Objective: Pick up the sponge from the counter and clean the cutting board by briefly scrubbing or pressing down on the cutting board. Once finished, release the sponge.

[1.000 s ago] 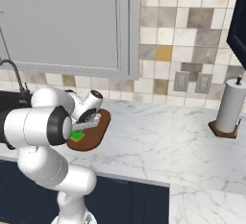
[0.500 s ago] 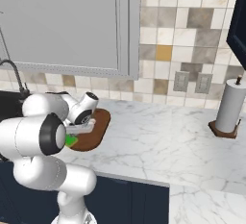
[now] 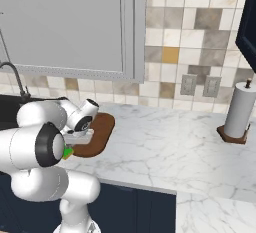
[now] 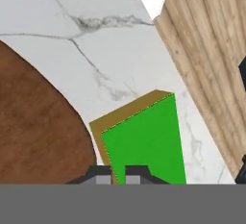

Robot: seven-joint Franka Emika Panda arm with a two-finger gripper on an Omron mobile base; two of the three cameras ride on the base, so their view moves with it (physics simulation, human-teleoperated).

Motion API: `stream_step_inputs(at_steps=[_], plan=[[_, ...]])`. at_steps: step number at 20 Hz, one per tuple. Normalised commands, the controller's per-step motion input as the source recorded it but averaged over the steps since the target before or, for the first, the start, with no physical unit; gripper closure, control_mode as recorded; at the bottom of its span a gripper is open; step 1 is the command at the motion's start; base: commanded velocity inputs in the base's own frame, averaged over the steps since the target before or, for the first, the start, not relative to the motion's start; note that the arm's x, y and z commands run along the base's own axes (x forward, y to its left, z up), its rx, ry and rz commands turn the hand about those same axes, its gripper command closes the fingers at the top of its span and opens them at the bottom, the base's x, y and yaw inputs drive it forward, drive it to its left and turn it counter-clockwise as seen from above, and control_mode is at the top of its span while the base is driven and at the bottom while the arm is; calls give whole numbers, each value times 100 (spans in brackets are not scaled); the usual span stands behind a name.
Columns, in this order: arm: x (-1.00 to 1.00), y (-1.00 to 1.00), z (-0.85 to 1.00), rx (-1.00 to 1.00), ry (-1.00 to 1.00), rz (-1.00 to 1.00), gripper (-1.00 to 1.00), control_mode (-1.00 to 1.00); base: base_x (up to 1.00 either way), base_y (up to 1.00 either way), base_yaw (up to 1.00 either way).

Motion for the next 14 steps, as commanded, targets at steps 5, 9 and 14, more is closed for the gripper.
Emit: stream_step_inputs(at_steps=[5,9,14], plan=[[-46,34,-17,0,13,0,100,-100,0,0,0],[-24,43,-11,0,14,-5,100,-100,0,0,0],[0,44,-6,-1,11,-15,100,-100,0,0,0]])
